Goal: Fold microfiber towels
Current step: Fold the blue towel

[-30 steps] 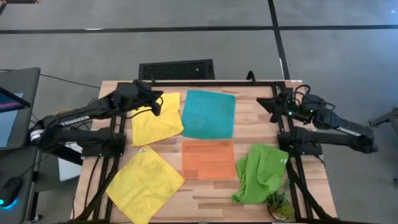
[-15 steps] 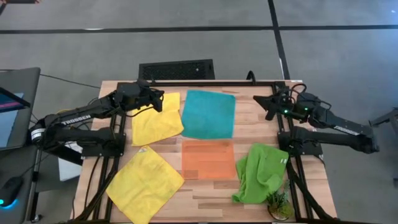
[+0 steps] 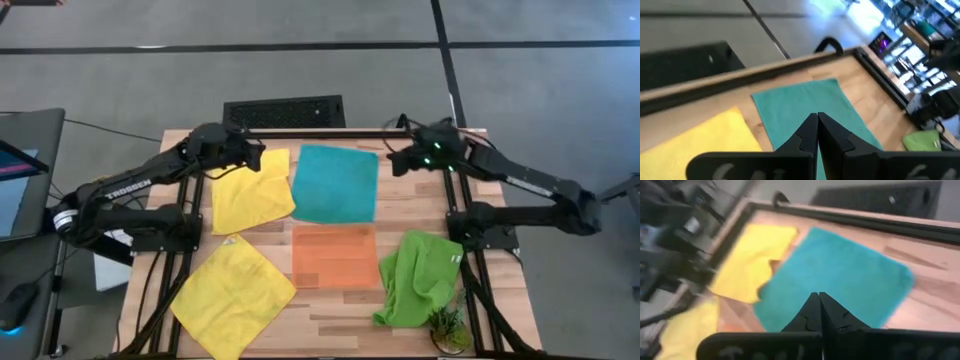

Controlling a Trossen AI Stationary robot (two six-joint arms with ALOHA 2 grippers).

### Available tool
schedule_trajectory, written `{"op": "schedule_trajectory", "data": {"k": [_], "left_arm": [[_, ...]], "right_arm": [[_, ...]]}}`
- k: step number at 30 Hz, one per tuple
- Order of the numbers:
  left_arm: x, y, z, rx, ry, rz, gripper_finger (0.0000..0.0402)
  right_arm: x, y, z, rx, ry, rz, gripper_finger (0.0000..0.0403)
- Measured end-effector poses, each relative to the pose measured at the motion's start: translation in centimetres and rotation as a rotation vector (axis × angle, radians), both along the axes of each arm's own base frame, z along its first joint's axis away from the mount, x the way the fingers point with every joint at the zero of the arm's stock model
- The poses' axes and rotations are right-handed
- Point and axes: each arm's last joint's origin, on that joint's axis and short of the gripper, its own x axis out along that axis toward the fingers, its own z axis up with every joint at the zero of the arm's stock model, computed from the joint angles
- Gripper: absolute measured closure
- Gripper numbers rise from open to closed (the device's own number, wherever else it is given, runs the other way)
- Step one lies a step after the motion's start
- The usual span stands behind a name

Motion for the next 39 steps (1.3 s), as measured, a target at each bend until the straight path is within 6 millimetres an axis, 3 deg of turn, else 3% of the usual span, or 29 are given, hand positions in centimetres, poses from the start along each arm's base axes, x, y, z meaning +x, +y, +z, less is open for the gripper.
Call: {"op": "schedule_trajectory", "data": {"k": [5, 11, 21, 31, 39], "left_arm": [[1.0, 1.9, -2.1, -0.102, 0.058, -0.051, 0.0401], [1.8, 3.6, -3.7, -0.109, 0.160, -0.050, 0.0401], [4.8, 6.1, -1.5, 0.014, 0.285, -0.161, 0.0401], [6.5, 7.4, -1.3, 0.019, 0.384, -0.225, 0.0401], [6.4, 7.5, -1.2, 0.029, 0.386, -0.229, 0.0401]], "right_arm": [[2.1, -3.0, -0.1, 0.099, 0.093, 0.082, 0.0399], [4.5, -5.9, -1.9, 0.222, 0.153, 0.148, 0.0381], [7.0, -9.2, -5.0, 0.313, 0.245, 0.108, 0.0317], [8.2, -11.2, -7.6, 0.366, 0.310, 0.077, 0.0233], [7.5, -12.3, -8.8, 0.286, 0.447, -0.008, 0.0234]]}}
